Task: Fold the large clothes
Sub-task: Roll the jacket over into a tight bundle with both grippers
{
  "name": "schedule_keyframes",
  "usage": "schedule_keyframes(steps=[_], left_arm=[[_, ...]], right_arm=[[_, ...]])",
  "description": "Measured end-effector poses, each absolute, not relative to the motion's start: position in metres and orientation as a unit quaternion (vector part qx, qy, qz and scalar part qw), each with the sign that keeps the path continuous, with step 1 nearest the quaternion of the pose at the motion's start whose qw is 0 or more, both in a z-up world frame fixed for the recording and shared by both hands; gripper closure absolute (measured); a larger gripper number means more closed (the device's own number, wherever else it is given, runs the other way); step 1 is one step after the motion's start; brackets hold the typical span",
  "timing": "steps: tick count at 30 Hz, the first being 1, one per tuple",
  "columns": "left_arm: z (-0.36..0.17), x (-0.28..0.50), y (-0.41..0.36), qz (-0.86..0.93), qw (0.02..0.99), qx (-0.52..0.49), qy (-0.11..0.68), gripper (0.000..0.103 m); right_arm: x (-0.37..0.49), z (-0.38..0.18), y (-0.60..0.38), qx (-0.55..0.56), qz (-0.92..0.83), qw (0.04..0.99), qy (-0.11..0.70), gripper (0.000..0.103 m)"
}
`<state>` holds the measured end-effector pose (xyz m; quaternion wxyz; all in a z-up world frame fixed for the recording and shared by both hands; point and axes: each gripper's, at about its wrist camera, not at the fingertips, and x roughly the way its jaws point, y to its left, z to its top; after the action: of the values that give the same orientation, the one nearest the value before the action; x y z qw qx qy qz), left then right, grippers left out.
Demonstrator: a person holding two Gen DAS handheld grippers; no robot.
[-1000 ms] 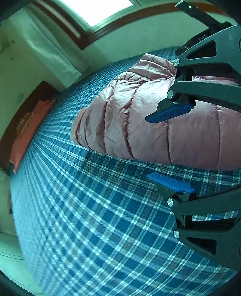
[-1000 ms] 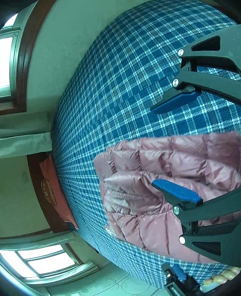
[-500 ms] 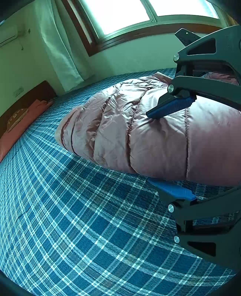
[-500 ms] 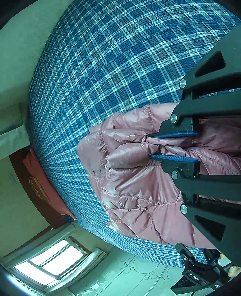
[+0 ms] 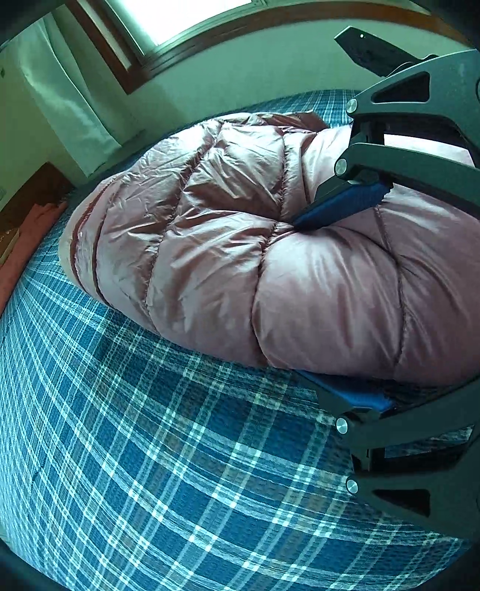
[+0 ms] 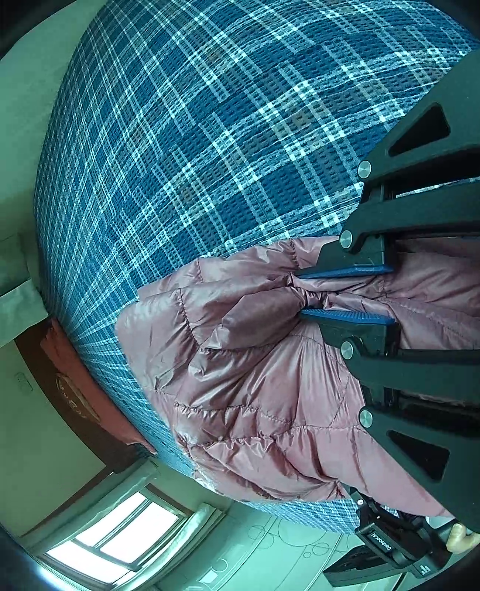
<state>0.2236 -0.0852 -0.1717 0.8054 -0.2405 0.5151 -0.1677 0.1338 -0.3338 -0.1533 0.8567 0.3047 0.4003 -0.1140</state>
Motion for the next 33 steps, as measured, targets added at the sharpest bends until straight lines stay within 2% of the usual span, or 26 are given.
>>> schedule_keyframes(steps=[3, 4, 5, 12, 13, 14, 16, 19, 24, 27, 33], left_arm=[[-0.163, 0.206, -0.062, -0.171, 0.799, -0.274, 0.507, 0.029], [-0.159, 0.197, -0.053, -0.176, 0.799, -0.282, 0.501, 0.029], [-0.156, 0.189, -0.048, -0.18, 0.799, -0.285, 0.497, 0.029], [-0.152, 0.136, -0.032, -0.203, 0.789, -0.318, 0.485, 0.024], [-0.155, 0.133, -0.035, -0.202, 0.789, -0.315, 0.487, 0.024], [-0.157, 0.134, -0.04, -0.198, 0.791, -0.309, 0.49, 0.024], [-0.167, 0.136, -0.046, -0.19, 0.791, -0.299, 0.499, 0.024], [-0.174, 0.137, -0.055, -0.181, 0.802, -0.267, 0.503, 0.028], [-0.177, 0.138, -0.063, -0.176, 0.814, -0.241, 0.498, 0.029], [-0.173, 0.135, -0.052, -0.196, 0.806, -0.262, 0.493, 0.03], [-0.155, 0.136, -0.019, -0.173, 0.786, -0.359, 0.472, 0.028]], right_arm=[[0.11, -0.138, -0.343, 0.324, -0.121, 0.853, 0.39, 0.061], [0.098, -0.132, -0.343, 0.338, -0.12, 0.852, 0.382, 0.049], [0.086, -0.126, -0.342, 0.351, -0.113, 0.852, 0.371, 0.044], [0.031, -0.113, -0.309, 0.373, -0.063, 0.851, 0.364, 0.043], [0.029, -0.117, -0.304, 0.368, -0.063, 0.849, 0.373, 0.044], [0.027, -0.124, -0.3, 0.363, -0.068, 0.846, 0.384, 0.054], [0.022, -0.138, -0.298, 0.364, -0.07, 0.839, 0.398, 0.064], [0.026, -0.157, -0.297, 0.36, -0.075, 0.837, 0.405, 0.067], [0.025, -0.18, -0.3, 0.379, -0.077, 0.835, 0.393, 0.068], [0.021, -0.174, -0.299, 0.374, -0.076, 0.838, 0.389, 0.064], [0.007, -0.143, -0.315, 0.396, -0.084, 0.838, 0.366, 0.042]])
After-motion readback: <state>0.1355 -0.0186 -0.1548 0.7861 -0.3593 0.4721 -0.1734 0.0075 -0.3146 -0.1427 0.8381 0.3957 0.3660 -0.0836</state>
